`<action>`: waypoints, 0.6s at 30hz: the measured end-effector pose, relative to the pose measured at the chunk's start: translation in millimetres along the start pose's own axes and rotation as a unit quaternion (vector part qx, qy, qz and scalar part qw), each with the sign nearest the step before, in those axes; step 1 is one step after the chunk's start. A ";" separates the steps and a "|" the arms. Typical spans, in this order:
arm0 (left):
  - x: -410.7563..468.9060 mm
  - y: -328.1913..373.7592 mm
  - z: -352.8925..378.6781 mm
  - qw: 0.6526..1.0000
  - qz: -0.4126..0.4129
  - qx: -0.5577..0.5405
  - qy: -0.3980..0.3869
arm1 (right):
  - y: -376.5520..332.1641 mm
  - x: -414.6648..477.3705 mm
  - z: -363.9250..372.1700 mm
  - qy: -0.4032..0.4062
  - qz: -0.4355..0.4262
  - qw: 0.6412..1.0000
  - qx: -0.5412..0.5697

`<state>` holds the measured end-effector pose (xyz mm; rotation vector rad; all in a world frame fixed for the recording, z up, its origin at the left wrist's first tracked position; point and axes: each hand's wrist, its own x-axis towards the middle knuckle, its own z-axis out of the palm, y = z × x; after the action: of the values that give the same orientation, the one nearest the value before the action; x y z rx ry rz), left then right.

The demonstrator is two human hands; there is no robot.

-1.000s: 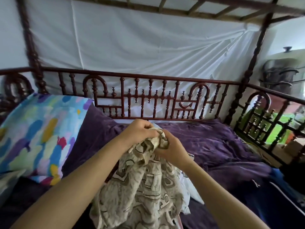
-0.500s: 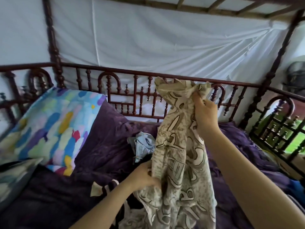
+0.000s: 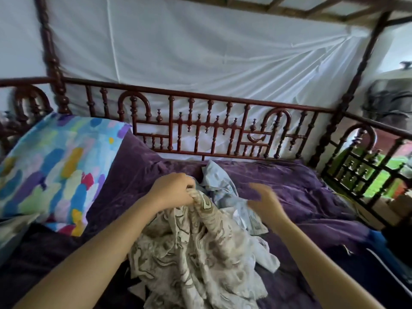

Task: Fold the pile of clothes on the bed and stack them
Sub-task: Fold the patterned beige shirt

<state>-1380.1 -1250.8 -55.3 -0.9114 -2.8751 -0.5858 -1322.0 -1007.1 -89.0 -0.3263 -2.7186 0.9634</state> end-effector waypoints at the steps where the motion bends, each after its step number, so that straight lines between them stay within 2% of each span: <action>1: 0.8 10.6 -4.8 1.000 0.017 0.017 -0.003 | -21.7 -10.3 8.0 -0.082 -0.066 0.994 -0.006; 3: 0.0 28.5 -14.2 0.999 0.037 0.021 -0.014 | -54.9 -25.1 24.5 -0.195 -0.149 0.970 0.004; 4: 0.1 33.3 -16.7 0.999 0.042 0.013 -0.017 | -62.1 -27.0 32.1 -0.203 -0.171 0.963 0.030; 6: -1.2 36.2 -23.1 0.999 0.042 0.005 0.002 | -69.0 -24.0 37.8 -0.149 -0.162 0.972 0.084; 8: -5.4 23.9 -25.8 0.996 0.029 -0.082 0.000 | -72.8 -16.3 32.4 -0.079 -0.144 0.980 0.113; 10: -16.8 -0.3 -18.9 0.960 0.011 -0.280 -0.022 | -83.7 -9.7 18.5 -0.048 -0.121 0.980 0.151; 12: -34.4 -26.6 3.2 0.912 -0.004 -0.410 0.019 | -97.5 -2.7 -1.9 -0.024 -0.094 0.975 0.201; 14: -52.0 -48.6 37.7 0.899 -0.043 -0.436 0.004 | -111.5 3.5 -22.0 0.001 -0.092 0.965 0.244; 17: -66.2 -54.0 81.4 0.900 -0.078 -0.410 -0.123 | -135.1 7.4 -48.8 0.018 -0.122 0.951 0.283; 18: -63.4 -52.4 90.0 0.888 -0.086 -0.431 -0.136 | -143.0 8.6 -55.7 0.019 -0.126 0.950 0.286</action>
<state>-1353.4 -1290.6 -167.4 -0.8348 -2.9097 -1.9985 -1332.1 -1080.4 45.7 0.1079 -2.2329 1.5661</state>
